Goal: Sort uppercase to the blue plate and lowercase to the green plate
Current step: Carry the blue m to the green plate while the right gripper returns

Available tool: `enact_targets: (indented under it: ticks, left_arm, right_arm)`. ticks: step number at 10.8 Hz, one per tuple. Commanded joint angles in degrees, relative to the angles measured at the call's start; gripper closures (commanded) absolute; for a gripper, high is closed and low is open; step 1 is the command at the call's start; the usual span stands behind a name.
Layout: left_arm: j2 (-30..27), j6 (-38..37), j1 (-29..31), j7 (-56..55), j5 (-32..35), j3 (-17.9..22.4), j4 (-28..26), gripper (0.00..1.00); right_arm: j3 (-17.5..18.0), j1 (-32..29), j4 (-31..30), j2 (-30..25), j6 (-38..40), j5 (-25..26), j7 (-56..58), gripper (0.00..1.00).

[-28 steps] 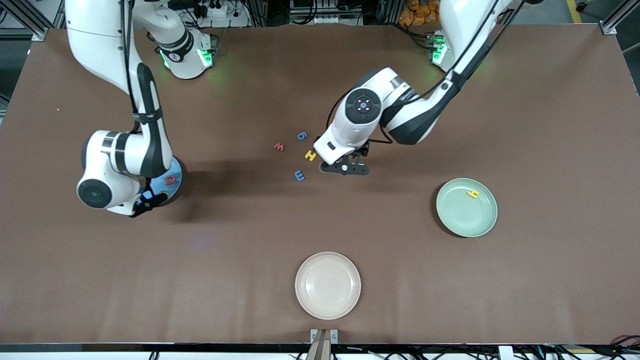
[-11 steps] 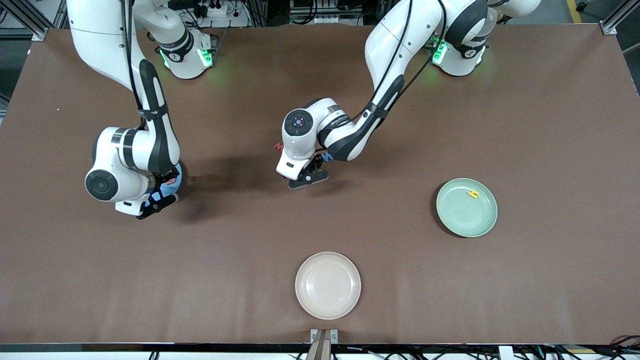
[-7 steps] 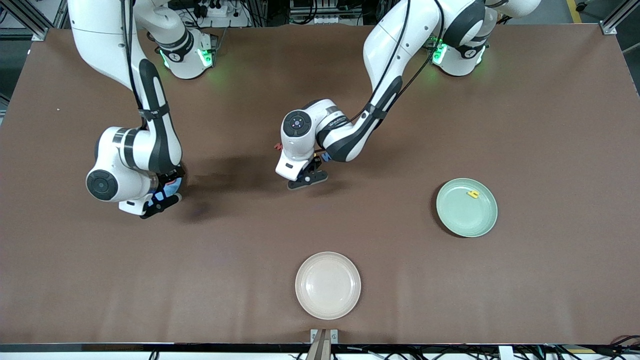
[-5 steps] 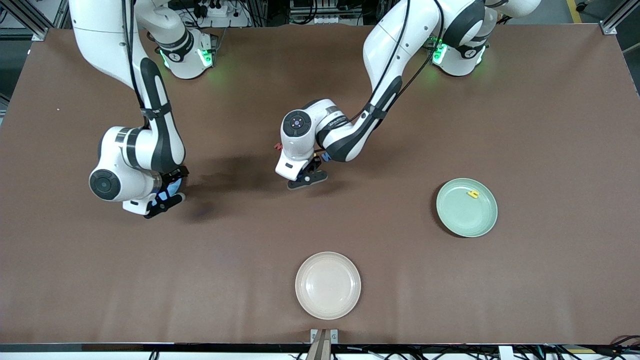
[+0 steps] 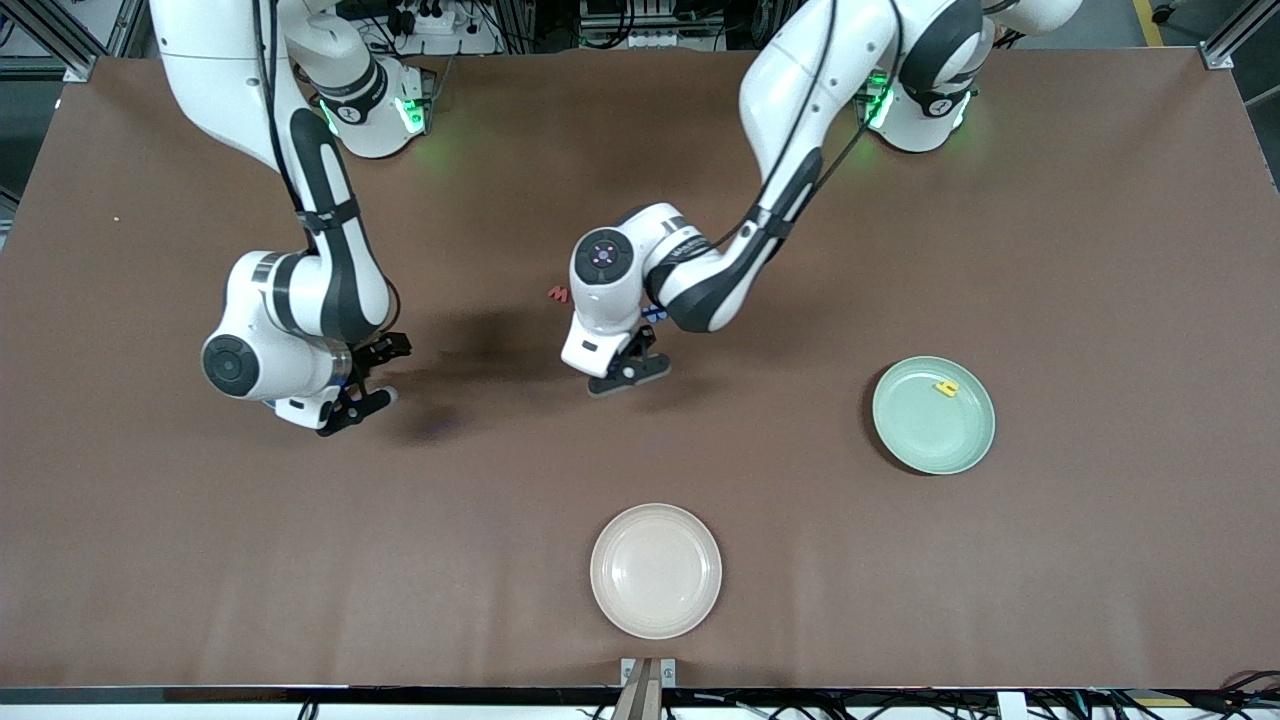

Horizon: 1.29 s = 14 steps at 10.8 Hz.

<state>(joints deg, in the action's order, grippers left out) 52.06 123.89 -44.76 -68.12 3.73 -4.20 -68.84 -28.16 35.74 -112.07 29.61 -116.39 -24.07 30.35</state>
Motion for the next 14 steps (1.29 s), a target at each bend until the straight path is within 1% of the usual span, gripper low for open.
enact_targets:
  ticks: [1, 2, 3, 4, 5, 6, 7, 8, 9, 10, 11, 12, 13, 14]
  left_arm:
    - [-7.22, -7.49, 6.50, 11.81, -2.75, -0.37, -2.18, 1.00]
    - [-9.32, -11.09, 9.57, 18.48, -2.85, -0.54, -2.96, 1.00]
    - [-11.78, -12.69, 12.91, 23.94, -3.02, -1.68, -4.71, 1.00]
    - [-14.50, -12.88, 16.34, 29.91, -2.94, -2.65, -7.77, 1.00]
    - [-17.32, -12.97, 19.42, 36.24, -2.94, -2.66, -11.46, 1.00]
    - [-20.13, -12.89, 22.93, 43.61, -2.85, -2.74, -16.11, 1.00]
    - [-21.81, -12.80, 25.31, 48.99, -2.59, -2.74, -19.20, 1.00]
    - [-22.78, -12.45, 27.25, 52.44, -1.89, -2.74, -21.58, 1.00]
    - [-24.10, -11.14, 29.18, 56.74, -0.66, -2.66, -24.91, 1.00]
    - [-25.76, -7.47, 31.46, 60.96, 0.83, -2.74, -29.55, 1.00]
    - [-27.78, -2.48, 32.97, 63.78, 1.02, -2.74, -35.26, 1.00]
    - [-28.93, 2.19, 34.37, 66.68, 1.54, -2.66, -39.66, 1.00]
    - [-29.03, 4.49, 36.56, 69.41, 1.98, -2.66, -41.71, 1.00]
    - [-28.60, 4.78, 37.72, 72.22, 2.25, -2.48, -42.08, 1.00]
  right_arm:
    - [4.67, 0.38, -0.87, -3.15, -0.94, -0.80, -9.22, 0.15]
    - [6.17, 1.25, -1.22, -3.59, -1.99, -0.80, -12.04, 0.15]
    - [7.32, 2.22, -1.57, -3.77, -3.39, -0.80, -15.20, 0.15]
    - [9.68, 2.31, -1.92, -3.77, -5.14, -0.80, -18.80, 0.14]
    - [11.88, 2.49, -2.45, -4.04, -6.81, -0.80, -23.10, 0.14]
    - [13.99, 2.58, -2.89, -4.47, -8.31, -0.80, -27.23, 0.14]
    - [16.44, 2.93, -4.11, -4.91, -10.85, -0.72, -31.88, 0.14]
    - [18.73, 3.71, -6.21, -5.70, -15.14, -0.63, -37.41, 0.14]
    - [21.19, 4.42, -8.24, -6.23, -19.62, -0.54, -43.82, 0.14]
    - [22.95, 4.51, -8.60, -6.41, -20.97, -0.37, -49.71, 0.14]
    - [24.10, 4.95, -8.43, -6.50, -21.50, -0.28, -56.65, 0.14]
    - [25.16, 5.21, -8.43, -6.50, -22.99, 0.16, -64.29, 0.14]
    - [26.21, 5.56, -8.43, -6.32, -24.05, 0.16, -69.15, 0.14]
    - [27.18, 5.74, -8.26, -6.06, -24.49, 0.16, -73.63, 0.14]
